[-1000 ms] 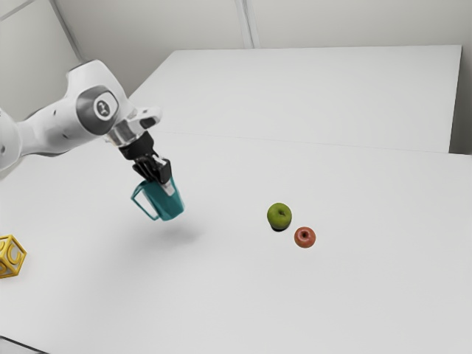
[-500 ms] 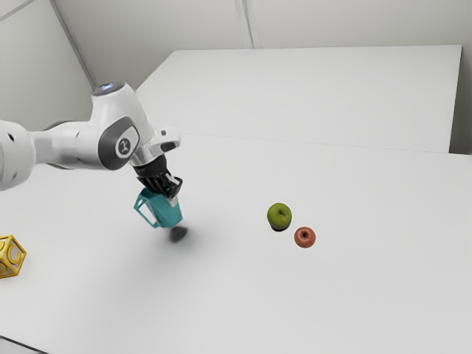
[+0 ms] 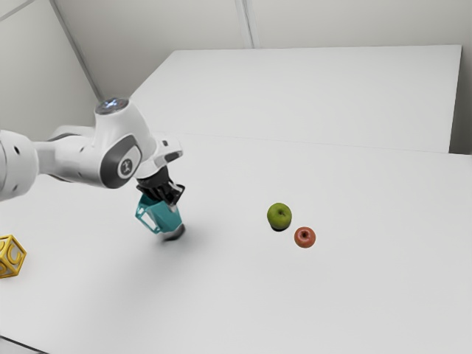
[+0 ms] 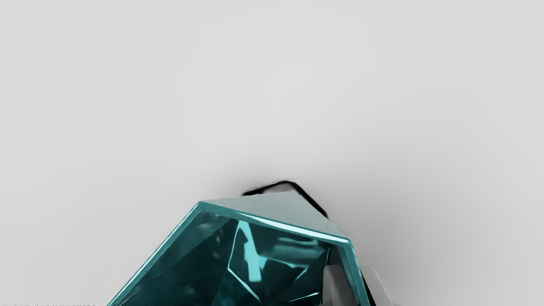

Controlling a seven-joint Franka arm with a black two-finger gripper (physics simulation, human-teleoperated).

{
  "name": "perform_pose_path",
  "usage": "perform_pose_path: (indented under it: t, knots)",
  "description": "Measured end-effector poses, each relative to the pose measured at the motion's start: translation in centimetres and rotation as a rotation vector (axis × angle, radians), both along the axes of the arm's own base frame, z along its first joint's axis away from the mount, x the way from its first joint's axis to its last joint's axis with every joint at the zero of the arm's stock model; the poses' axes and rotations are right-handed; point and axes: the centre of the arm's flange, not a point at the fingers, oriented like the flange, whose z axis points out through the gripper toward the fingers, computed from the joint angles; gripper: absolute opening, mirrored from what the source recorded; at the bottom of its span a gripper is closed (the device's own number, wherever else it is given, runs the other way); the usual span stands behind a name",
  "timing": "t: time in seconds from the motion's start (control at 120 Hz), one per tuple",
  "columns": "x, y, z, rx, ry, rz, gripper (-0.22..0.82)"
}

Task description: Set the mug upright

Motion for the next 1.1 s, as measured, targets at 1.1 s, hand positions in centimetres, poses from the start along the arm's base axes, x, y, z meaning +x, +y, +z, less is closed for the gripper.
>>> perform_pose_path:
  t: [1.1]
  knots:
    - [0.5, -0.4, -2.0, -0.022, -0.012, 0.13, 0.12]
